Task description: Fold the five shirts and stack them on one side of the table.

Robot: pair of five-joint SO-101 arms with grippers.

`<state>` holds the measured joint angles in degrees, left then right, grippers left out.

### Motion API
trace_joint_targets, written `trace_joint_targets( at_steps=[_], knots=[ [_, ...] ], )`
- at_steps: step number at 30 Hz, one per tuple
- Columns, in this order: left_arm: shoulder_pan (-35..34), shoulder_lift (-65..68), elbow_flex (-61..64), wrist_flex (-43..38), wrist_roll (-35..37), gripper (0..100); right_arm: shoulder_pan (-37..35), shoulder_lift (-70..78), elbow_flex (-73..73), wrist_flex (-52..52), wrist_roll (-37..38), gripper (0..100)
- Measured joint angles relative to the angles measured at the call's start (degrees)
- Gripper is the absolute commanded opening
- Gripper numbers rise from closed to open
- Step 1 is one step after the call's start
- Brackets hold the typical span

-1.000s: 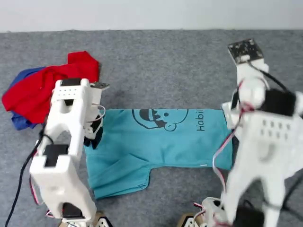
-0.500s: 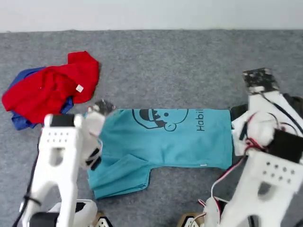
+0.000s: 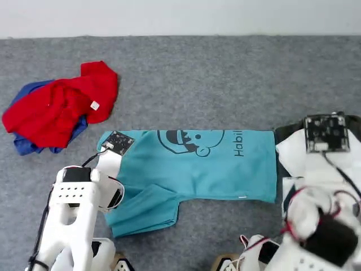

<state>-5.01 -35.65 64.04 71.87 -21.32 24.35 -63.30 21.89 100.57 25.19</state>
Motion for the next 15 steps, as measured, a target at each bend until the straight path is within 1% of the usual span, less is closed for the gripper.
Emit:
trace_joint_targets(
  at_steps=[4,7,10,15],
  knots=[
    [-0.4,0.0,0.0,-0.1,0.2,8,0.0,-6.2,-2.9,-0.4,-2.2,16.8],
    [-3.3,0.0,0.0,-0.1,0.6,8,-0.1,-6.9,-7.5,-0.3,-2.6,16.8],
    [-6.4,0.0,0.4,-0.1,0.8,8,-0.1,-4.1,-7.7,0.0,-2.8,16.8],
    [-10.3,0.0,1.2,-0.5,0.8,8,-0.1,4.2,-2.7,0.0,-3.0,16.6]
  ],
)
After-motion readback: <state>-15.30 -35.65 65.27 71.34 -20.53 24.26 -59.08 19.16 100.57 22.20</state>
